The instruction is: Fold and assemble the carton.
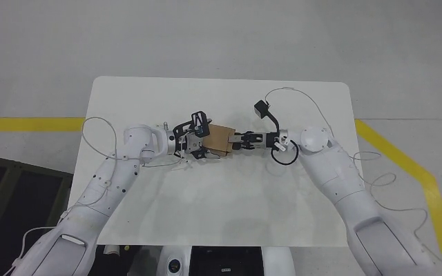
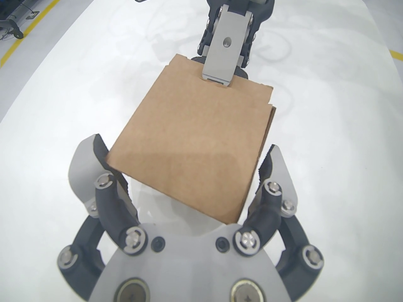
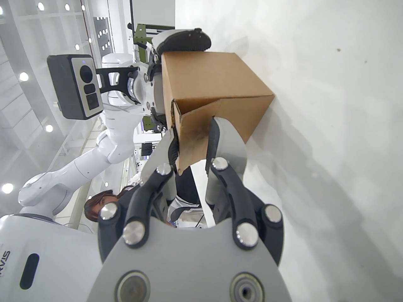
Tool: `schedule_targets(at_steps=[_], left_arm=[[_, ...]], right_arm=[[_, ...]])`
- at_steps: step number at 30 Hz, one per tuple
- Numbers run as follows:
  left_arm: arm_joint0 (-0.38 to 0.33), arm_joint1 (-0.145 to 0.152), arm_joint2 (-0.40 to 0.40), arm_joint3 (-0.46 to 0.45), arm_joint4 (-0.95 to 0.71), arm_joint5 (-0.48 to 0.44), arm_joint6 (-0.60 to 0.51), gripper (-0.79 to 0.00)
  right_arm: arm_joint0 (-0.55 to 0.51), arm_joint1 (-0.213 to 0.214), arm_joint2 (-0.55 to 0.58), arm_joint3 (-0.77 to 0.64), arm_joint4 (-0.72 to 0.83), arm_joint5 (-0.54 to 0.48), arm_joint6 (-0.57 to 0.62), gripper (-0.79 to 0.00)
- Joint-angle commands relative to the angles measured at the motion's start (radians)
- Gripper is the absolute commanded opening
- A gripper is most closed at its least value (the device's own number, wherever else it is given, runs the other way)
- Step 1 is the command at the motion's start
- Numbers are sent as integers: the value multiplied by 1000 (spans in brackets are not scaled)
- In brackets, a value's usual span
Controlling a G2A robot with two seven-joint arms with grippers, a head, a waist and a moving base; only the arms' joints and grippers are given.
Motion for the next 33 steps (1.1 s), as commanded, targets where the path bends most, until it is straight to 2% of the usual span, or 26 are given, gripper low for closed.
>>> schedule_targets(at_steps=[1, 8, 17, 25, 29, 33], left_arm=[[0, 0, 0, 0, 0, 1, -1, 0], [0, 0, 1, -1, 3, 0, -2, 0], [2, 0, 0, -3, 9, 2, -2, 0], [2, 1, 1, -2, 13, 0, -1, 0], [1, 1, 0, -1, 14, 0, -3, 0], [1, 1, 0, 0, 15, -1, -2, 0]], right_arm=[[-2, 1, 2, -5, -1, 0, 1, -668], [-2, -4, -6, -20, -1, 10, -1, -671], [0, 1, 10, -2, -6, -5, 2, -594], [-35, 23, 55, -52, -5, -1, 12, -545], [-53, 31, 72, -79, -5, 5, 10, -579], [-69, 40, 88, -100, -10, 11, 13, -699]])
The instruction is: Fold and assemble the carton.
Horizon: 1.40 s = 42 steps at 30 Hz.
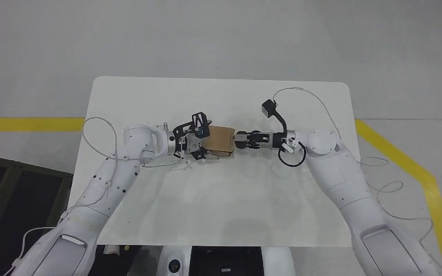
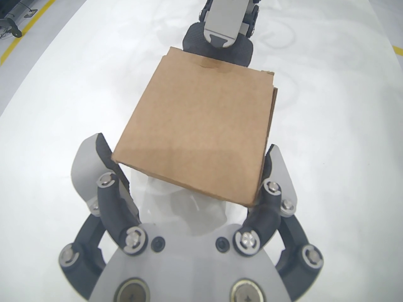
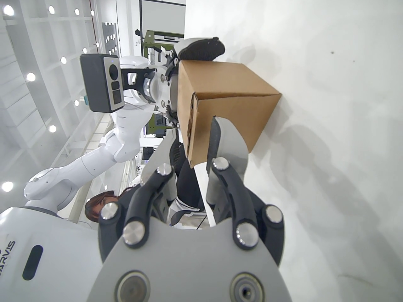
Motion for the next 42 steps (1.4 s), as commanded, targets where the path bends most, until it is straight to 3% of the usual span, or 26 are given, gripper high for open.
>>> schedule_targets(at_steps=[1, 2, 3, 9, 28, 36, 38, 42], left_arm=[[0, 0, 0, 0, 0, 0, 1, 0], [0, 0, 0, 0, 1, 0, 2, 0], [0, 0, 0, 0, 2, 0, 3, 0], [0, 0, 0, 1, 4, -4, 4, 0], [0, 0, 1, 0, 10, 0, 9, 0], [-3, 4, -9, -6, 28, -1, 15, 0], [2, 10, -20, -19, 49, -10, 23, 0], [16, 24, -58, -33, 62, -29, 36, 0]], right_arm=[[-7, 4, 7, -6, -3, 3, -1, -727], [-11, 6, 11, -8, -7, 7, -2, -782], [-15, 9, 16, -10, -11, 10, -4, -785], [-26, 17, 29, -28, -25, 23, -9, -785], [49, -25, -72, 29, -10, 17, -5, -785], [56, -20, -54, 43, -13, 1, -3, -785], [53, -14, -42, 37, -20, 1, -4, -708], [42, 0, -13, 18, -37, 3, -4, -631]])
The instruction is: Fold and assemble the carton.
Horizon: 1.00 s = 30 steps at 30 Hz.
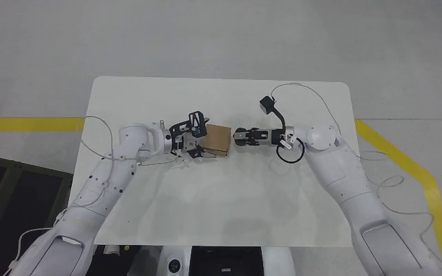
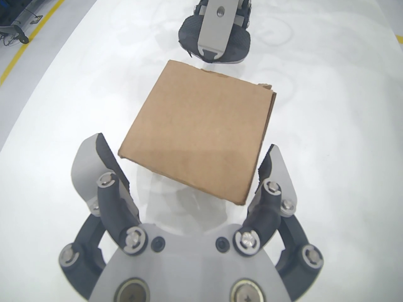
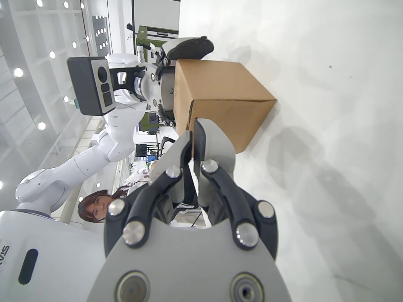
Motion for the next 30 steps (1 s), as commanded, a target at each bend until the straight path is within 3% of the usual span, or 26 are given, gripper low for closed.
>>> schedule_targets(at_steps=[1, 7, 12, 16, 18, 21, 25, 30], left_arm=[[7, 7, -23, -2, -6, -4, 3, 0], [15, 33, -122, -23, -177, -64, -57, 0], [7, 64, -185, -94, -399, -64, -194, 0], [-8, 74, -226, -119, -478, -1, -283, 0], [-20, 74, -232, -116, -506, 51, -318, 0], [-35, 73, -236, -101, -580, 114, -368, 0], [-43, 78, -255, -101, -619, 162, -415, 0], [-51, 82, -276, -91, -633, 215, -442, 0]], right_arm=[[-6, 7, 15, -12, -8, -2, 0, -619], [-28, 34, 73, -75, -45, -64, 17, -493], [-20, 55, 118, -95, -88, -138, 25, -480], [-8, 69, 151, -97, -134, -271, 1, -394], [-7, 79, 175, -88, -162, -325, -53, -277], [-6, 98, 222, -66, -202, -406, -134, 0], [-6, 123, 292, -53, -263, -488, -217, 0], [-16, 149, 367, -74, -378, -507, -308, 0]])
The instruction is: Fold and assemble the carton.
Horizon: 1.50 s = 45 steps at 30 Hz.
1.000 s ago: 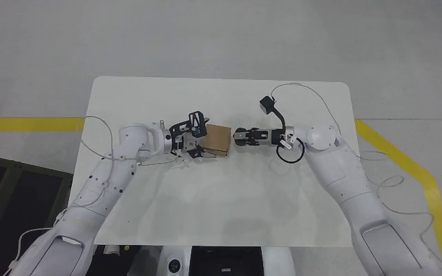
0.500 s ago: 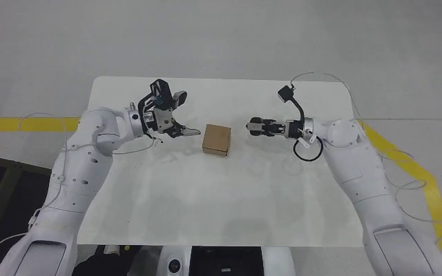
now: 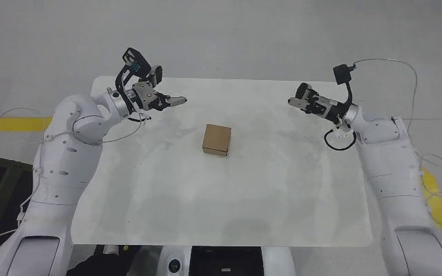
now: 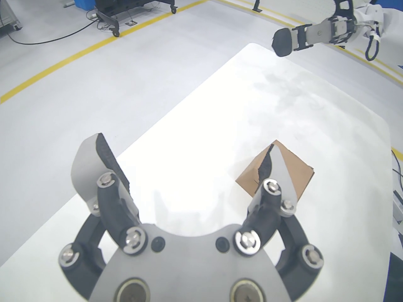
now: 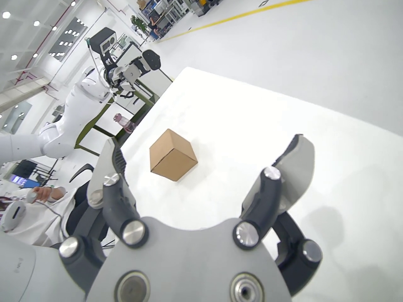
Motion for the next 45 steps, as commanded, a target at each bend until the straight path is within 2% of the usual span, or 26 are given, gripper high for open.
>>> schedule_targets(at_steps=[1, 8, 18, 45], left_arm=[[-6, 1, -5, 8, -3, 23, -14, 0], [-38, 8, -21, 26, -85, 40, -108, 0], [-146, 7, 8, 129, -169, 81, -249, 0], [-146, 7, 8, 129, -169, 81, -248, -1]], right_arm=[[-5, 9, 25, -10, -48, 4, -33, 0], [-15, 40, 108, -16, -177, 25, -131, 0], [12, 54, 111, 3, -183, 30, -143, 0], [12, 54, 111, 3, -183, 30, -143, 0]])
